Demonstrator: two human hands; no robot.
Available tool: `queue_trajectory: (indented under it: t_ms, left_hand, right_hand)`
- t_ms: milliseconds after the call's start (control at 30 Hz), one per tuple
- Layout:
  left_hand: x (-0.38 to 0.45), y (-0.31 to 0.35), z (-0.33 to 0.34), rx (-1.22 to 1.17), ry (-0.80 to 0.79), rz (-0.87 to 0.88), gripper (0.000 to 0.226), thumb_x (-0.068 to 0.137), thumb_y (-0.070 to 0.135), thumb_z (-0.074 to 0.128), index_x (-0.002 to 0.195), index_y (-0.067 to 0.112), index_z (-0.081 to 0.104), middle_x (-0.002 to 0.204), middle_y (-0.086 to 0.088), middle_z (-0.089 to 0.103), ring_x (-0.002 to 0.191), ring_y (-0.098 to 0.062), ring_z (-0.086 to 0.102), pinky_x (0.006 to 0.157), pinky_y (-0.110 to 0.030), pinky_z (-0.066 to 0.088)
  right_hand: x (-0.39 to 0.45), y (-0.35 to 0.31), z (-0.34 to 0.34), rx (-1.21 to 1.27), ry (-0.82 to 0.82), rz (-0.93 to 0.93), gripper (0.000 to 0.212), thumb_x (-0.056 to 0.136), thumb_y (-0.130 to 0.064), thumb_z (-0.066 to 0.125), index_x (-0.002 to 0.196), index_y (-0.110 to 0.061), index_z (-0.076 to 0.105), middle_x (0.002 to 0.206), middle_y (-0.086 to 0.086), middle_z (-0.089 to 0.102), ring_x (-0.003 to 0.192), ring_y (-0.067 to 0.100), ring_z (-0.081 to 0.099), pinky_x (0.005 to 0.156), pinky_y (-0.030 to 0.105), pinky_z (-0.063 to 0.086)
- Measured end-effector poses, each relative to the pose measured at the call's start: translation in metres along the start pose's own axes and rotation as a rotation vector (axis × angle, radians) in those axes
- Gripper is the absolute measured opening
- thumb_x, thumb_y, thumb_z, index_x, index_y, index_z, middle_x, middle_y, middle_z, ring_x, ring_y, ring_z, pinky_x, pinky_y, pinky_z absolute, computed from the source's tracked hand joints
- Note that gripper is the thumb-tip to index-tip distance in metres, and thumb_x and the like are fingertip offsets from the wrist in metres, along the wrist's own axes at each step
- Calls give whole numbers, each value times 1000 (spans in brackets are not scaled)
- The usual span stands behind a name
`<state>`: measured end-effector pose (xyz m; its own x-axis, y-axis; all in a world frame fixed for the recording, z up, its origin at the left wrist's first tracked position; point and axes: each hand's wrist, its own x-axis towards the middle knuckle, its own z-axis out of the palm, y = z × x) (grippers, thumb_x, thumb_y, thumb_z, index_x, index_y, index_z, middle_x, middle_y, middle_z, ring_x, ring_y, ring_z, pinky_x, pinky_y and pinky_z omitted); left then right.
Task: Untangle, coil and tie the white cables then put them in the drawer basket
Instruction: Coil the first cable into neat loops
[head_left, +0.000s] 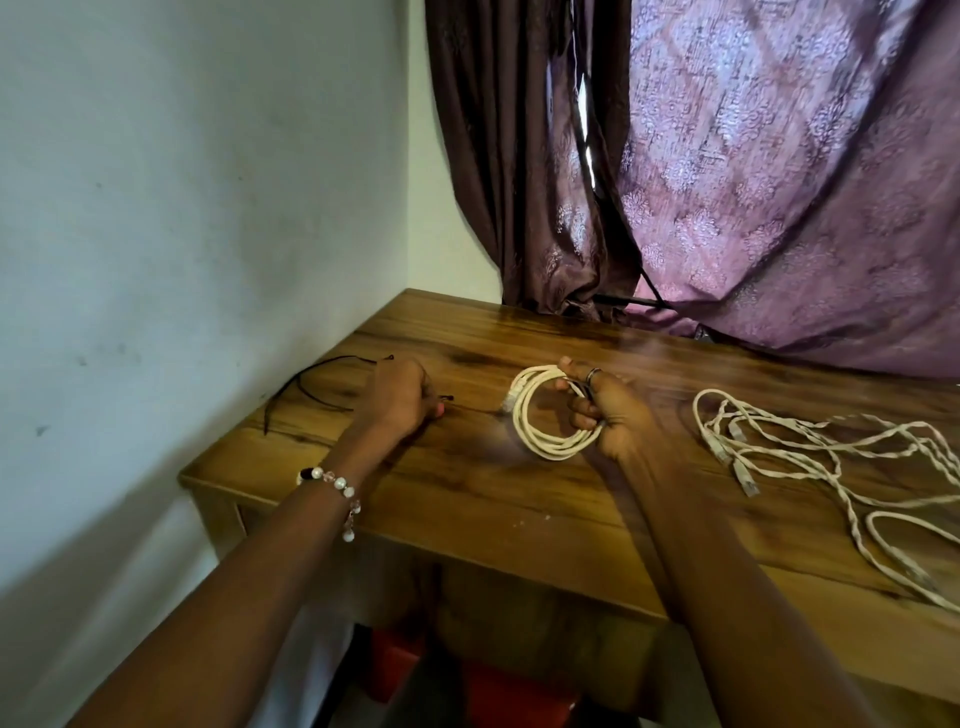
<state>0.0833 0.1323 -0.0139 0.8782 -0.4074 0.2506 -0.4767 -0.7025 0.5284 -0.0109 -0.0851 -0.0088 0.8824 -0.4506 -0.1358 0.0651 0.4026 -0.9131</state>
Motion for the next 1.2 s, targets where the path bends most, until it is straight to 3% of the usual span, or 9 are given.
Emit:
queue_trajectory:
  t_ms: [100,200,433,600,700,800,900,1033,1200]
  left_hand:
    - [-7,-4,3,83,35,12,7,80,21,76,80,15,78,83,-2,73,75,-12,64,74,-31,54]
    - [-9,-1,3,128,44,35,12,81,24,74,82,12,76,84,-4,71,75,-14,63,72,-32,54]
    - [-11,14,-1,355,-194,125,32,95,20,53,64,14,46,76,-6,54,66,-18,51,62,-31,39]
    - [-11,24,-1,240,-348,133,24,100,21,43,83,10,55,90,-9,59,81,-20,55,74,-30,42]
    - [-9,26,1,34,-208,93,17,98,12,48,91,5,62,105,-10,67,95,-17,62,79,-27,45]
    - [-5,24,2,-86,-57,59,15,95,11,54,86,5,64,93,-4,69,81,-9,62,68,-17,42]
    - [-6,20,1,-126,-83,16,12,86,11,67,86,-2,66,85,0,70,73,-2,62,62,-16,44]
    - [-14,22,0,81,-176,-4,21,71,21,81,80,7,69,83,-2,70,81,-14,65,81,-34,51]
    - [-21,31,-2,317,-180,72,29,85,24,69,74,14,45,80,0,52,73,-16,51,66,-28,40]
  right_hand:
    - [-3,3,0,-44,-13,28,23,89,-20,62,73,-6,54,36,-4,49,23,5,21,36,12,16]
    - [-3,4,-3,-50,-14,23,20,87,-21,65,75,-7,55,43,-1,54,24,5,22,37,13,16]
    - [-8,-2,-6,-32,22,-46,10,87,-15,65,81,-9,60,66,6,61,26,3,24,29,11,19]
    - [-10,-7,-13,-42,21,-52,13,88,-18,65,80,-9,60,65,4,62,27,3,24,29,12,19]
    - [-10,-7,-19,-39,27,-54,13,87,-18,66,80,-9,60,67,4,63,28,3,26,29,13,20]
    - [-10,-6,-22,-22,45,-65,13,87,-16,67,80,-7,60,69,7,63,28,3,27,29,13,21]
    - [-7,-3,-24,-26,40,-61,13,87,-18,66,81,-8,60,70,7,62,28,3,27,29,12,21]
    - [-2,1,-23,-11,33,-36,14,85,-19,68,79,-10,60,68,6,62,28,3,27,29,12,21]
    - [2,9,-16,25,-5,31,20,83,-22,69,78,-6,58,48,1,58,25,4,26,28,12,21]
